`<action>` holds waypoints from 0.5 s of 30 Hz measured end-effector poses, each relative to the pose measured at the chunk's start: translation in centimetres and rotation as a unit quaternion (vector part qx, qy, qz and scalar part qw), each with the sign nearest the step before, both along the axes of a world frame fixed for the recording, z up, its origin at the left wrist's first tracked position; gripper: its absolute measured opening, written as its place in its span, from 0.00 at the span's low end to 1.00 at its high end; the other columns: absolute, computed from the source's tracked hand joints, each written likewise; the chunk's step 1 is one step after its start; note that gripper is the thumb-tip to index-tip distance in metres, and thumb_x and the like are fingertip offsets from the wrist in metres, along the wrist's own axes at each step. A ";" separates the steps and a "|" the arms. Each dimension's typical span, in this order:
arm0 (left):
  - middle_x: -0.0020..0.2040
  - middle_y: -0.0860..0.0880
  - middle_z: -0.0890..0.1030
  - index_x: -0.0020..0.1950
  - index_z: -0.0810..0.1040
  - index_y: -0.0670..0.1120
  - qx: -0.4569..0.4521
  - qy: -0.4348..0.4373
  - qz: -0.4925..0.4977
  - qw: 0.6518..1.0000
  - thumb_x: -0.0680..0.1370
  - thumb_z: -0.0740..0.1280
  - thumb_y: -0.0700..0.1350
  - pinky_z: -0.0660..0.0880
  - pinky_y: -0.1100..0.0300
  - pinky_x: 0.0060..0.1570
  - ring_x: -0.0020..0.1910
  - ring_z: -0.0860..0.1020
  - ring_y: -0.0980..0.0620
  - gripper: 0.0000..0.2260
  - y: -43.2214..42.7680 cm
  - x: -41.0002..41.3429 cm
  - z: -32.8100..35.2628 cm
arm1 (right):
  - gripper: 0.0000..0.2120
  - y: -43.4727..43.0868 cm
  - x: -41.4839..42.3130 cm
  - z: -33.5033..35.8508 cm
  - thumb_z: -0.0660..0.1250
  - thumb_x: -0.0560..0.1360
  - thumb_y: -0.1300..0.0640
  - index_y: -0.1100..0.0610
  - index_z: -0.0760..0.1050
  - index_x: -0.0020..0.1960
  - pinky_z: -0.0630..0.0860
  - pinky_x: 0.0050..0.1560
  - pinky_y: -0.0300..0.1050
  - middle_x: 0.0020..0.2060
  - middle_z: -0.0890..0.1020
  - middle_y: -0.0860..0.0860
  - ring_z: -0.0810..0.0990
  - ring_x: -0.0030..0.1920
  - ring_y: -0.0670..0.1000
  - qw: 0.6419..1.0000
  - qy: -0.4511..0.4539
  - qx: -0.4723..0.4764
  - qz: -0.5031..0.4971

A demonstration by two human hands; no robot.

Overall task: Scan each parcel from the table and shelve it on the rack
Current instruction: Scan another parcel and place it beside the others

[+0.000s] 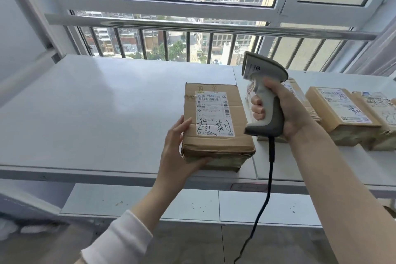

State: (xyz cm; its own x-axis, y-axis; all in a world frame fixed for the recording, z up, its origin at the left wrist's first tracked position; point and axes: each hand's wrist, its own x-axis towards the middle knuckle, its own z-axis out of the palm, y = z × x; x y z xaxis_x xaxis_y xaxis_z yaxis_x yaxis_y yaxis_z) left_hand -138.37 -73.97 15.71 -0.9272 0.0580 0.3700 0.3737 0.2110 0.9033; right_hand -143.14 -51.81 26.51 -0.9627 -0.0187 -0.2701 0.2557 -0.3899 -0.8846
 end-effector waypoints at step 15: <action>0.68 0.49 0.71 0.64 0.66 0.58 -0.033 -0.030 0.008 0.999 0.62 0.81 0.44 0.70 0.49 0.65 0.67 0.71 0.49 0.36 1.2 -7.0 0.6 | 0.11 1.5 -1.5 0.5 0.60 0.78 0.51 0.57 0.68 0.42 0.67 0.23 0.35 0.25 0.72 0.50 0.68 0.22 0.46 1.000 0.016 0.009 -0.010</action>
